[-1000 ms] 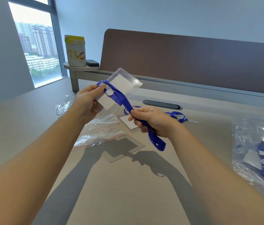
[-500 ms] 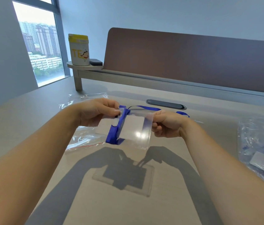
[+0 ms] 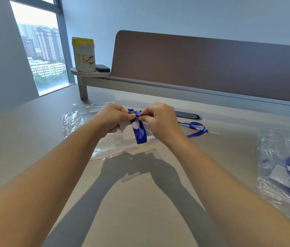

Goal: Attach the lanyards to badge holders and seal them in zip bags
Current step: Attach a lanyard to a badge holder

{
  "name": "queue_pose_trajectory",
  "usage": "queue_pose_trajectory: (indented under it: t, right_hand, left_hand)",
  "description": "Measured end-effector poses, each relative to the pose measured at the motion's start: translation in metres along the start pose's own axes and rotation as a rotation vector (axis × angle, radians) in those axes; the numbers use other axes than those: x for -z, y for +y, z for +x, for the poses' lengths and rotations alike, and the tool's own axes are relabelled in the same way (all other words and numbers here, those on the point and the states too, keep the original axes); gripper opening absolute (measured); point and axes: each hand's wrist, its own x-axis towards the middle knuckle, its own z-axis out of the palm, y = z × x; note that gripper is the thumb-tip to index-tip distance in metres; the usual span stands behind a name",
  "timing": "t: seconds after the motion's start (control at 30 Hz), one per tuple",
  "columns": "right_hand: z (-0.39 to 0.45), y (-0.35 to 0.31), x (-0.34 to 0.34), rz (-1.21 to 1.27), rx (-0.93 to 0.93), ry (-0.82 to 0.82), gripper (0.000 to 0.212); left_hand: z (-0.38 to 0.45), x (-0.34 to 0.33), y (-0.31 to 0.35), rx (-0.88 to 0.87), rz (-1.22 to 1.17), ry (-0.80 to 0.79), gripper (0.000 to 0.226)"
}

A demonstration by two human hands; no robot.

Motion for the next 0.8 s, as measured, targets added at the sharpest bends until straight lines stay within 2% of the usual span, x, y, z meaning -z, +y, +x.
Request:
queue_pose_trajectory:
  t: [0.13,0.2,0.3,0.43,0.5,0.57,0.63,0.73,0.8]
  right_hand:
    - [-0.004,0.0,-0.004,0.018,0.01,0.045,0.02]
    - [-0.006,-0.002,-0.004,0.01,0.048,0.014,0.023]
    - [-0.008,-0.003,-0.005,-0.049,0.128,-0.117,0.031]
    - [-0.011,-0.002,-0.007,-0.124,0.162,-0.347,0.057]
    - [-0.012,-0.001,-0.011,-0.196,0.173,-0.407,0.062]
    - [-0.012,-0.001,-0.019,-0.297,0.226,-0.368,0.052]
    - [-0.012,0.001,-0.027,-0.366,0.292,-0.251,0.038]
    - [-0.01,0.004,-0.037,-0.407,0.338,-0.137,0.033]
    - [-0.006,0.007,-0.039,-0.355,0.328,-0.118,0.033]
  left_hand:
    - [-0.003,-0.002,0.0,0.037,-0.15,0.006,0.032]
    - [-0.002,-0.001,0.0,0.049,-0.219,0.001,0.032]
    - [0.0,0.006,-0.002,0.095,-0.303,0.01,0.032]
    - [0.003,0.017,-0.013,0.221,-0.35,0.021,0.024]
    - [0.002,0.021,-0.017,0.293,-0.382,0.009,0.022]
    - [0.001,0.023,-0.02,0.359,-0.413,0.0,0.023]
    - [0.0,0.026,-0.021,0.407,-0.458,-0.015,0.024]
    - [-0.001,0.031,-0.02,0.417,-0.484,-0.049,0.027]
    - [-0.003,0.037,-0.021,0.38,-0.457,-0.099,0.039]
